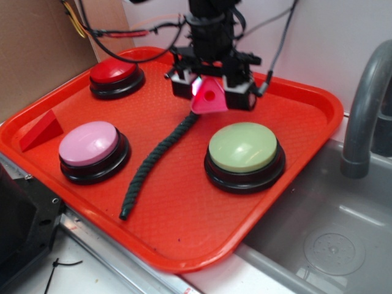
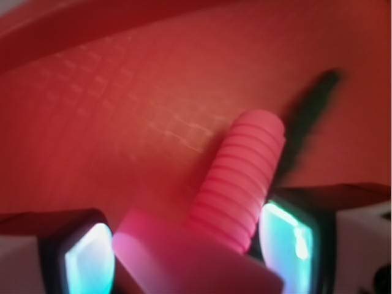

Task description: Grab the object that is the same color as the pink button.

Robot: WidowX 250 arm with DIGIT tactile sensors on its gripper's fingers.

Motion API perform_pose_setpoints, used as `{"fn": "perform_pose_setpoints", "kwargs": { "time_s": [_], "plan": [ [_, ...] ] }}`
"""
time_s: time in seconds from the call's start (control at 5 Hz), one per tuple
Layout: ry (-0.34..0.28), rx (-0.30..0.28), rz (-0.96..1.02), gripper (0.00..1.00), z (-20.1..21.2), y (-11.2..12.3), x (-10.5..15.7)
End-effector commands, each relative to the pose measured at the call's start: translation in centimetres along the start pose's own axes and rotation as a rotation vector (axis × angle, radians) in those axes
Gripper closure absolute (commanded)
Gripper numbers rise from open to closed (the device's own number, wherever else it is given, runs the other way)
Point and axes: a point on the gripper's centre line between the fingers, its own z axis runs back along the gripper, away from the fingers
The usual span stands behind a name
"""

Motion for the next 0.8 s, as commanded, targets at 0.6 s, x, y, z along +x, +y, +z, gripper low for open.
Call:
{"fn": "perform_pose_setpoints", "kwargs": {
  "time_s": [0.6],
  "plan": [
    [-0.143,-0.052,-0.105,1.00,12.9,9.2,-4.9]
  ]
}}
